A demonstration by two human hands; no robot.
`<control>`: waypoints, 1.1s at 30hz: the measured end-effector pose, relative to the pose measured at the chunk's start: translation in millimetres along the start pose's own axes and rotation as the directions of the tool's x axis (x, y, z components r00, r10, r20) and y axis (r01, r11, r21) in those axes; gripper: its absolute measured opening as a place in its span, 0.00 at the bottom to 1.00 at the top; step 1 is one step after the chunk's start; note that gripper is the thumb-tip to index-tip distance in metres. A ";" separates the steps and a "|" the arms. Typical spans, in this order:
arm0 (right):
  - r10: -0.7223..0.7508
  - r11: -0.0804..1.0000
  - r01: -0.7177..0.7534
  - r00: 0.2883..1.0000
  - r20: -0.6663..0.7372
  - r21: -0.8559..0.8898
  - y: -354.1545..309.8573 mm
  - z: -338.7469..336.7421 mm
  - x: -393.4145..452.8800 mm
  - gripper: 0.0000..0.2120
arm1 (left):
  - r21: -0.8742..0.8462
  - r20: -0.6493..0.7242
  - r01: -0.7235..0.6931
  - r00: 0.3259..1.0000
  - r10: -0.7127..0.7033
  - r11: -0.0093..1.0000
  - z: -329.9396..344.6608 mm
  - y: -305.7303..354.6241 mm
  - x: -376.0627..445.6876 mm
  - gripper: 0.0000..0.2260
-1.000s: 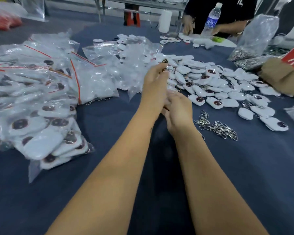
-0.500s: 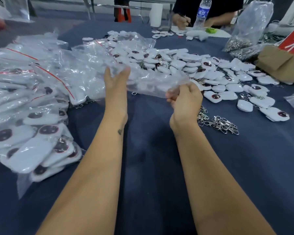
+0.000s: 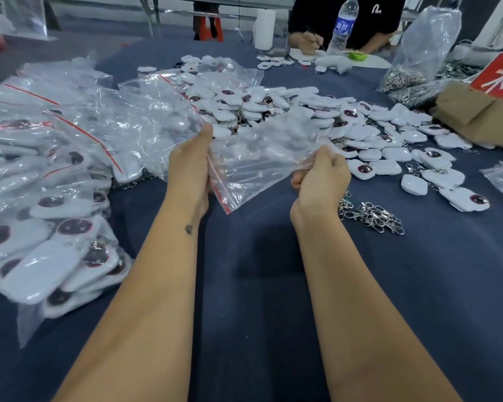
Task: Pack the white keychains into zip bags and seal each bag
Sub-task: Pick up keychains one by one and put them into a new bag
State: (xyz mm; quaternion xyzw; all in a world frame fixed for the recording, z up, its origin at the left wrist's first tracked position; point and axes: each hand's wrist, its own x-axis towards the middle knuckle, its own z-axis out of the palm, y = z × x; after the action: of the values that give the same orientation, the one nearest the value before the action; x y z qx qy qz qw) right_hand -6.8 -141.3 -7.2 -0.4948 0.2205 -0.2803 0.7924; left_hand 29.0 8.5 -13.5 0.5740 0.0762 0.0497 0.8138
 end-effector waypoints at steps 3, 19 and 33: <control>-0.023 0.999 0.022 1.000 -0.021 -0.049 0.7 2.4 -3.7 0.08 | -0.007 -0.081 -0.084 0.993 0.083 0.996 -2.1 -0.6 -1.4 0.11; -0.053 0.877 0.287 0.855 0.517 -0.385 23.2 23.8 -30.7 0.11 | 0.129 0.157 -0.293 0.949 0.272 0.947 13.4 1.0 -17.0 0.07; 0.180 0.962 -0.250 0.882 0.435 0.110 10.7 20.8 -18.0 0.12 | 0.605 0.333 -0.587 0.800 0.499 0.538 13.8 -15.0 -18.1 0.12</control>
State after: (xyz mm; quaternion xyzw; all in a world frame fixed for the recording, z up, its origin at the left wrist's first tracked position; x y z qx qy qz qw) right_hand -4.7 -111.8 -7.1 -0.4496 0.0746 -0.0942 0.8851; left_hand 13.5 -12.4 -21.9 0.8274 -0.1420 0.2339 0.4904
